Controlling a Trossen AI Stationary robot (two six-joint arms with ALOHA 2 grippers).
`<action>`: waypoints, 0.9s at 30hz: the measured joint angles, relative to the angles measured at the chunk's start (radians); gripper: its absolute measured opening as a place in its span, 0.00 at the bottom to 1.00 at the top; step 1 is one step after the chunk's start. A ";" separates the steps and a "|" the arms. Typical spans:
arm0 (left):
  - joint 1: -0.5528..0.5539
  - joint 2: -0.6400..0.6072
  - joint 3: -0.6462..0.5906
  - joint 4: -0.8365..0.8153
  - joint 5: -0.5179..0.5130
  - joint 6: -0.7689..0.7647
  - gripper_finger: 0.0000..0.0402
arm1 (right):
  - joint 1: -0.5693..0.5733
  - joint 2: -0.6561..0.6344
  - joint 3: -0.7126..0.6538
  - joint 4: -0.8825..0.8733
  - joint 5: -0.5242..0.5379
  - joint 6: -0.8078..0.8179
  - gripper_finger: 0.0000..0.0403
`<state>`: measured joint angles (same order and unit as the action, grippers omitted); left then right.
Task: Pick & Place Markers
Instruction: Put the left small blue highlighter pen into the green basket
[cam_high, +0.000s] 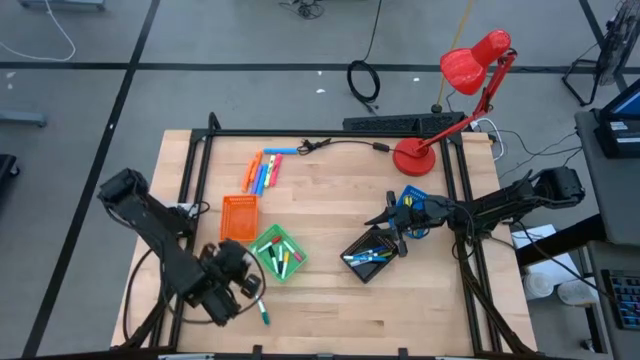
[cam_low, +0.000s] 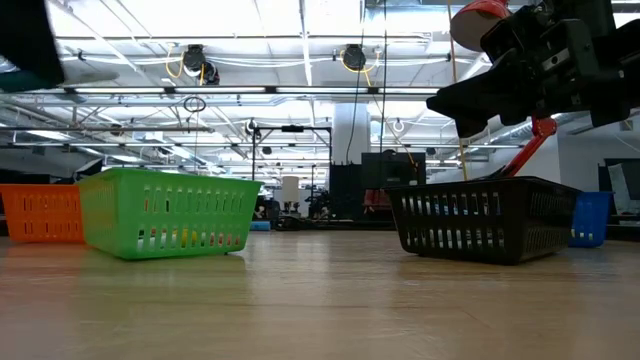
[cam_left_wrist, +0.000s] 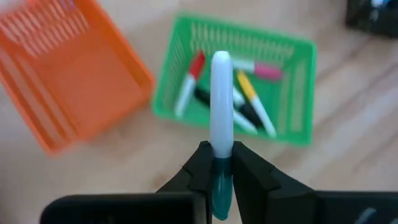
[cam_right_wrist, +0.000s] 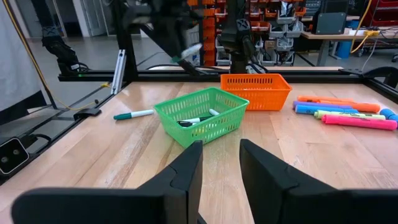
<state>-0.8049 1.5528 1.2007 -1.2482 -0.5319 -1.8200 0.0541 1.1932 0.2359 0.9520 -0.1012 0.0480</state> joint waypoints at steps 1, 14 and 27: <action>0.012 -0.015 0.000 -0.020 -0.021 0.026 0.10 | 0.000 0.000 0.000 0.000 0.000 0.000 0.23; 0.247 -0.149 -0.023 -0.074 -0.100 0.549 0.10 | 0.000 0.000 0.000 0.000 0.000 0.000 0.23; 0.467 -0.155 -0.145 0.424 0.258 1.215 0.10 | 0.000 0.000 0.000 0.000 0.000 0.000 0.23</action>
<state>-0.3376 1.3979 1.0554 -0.8240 -0.2736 -0.6049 0.0541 1.1934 0.2359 0.9520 -0.1012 0.0479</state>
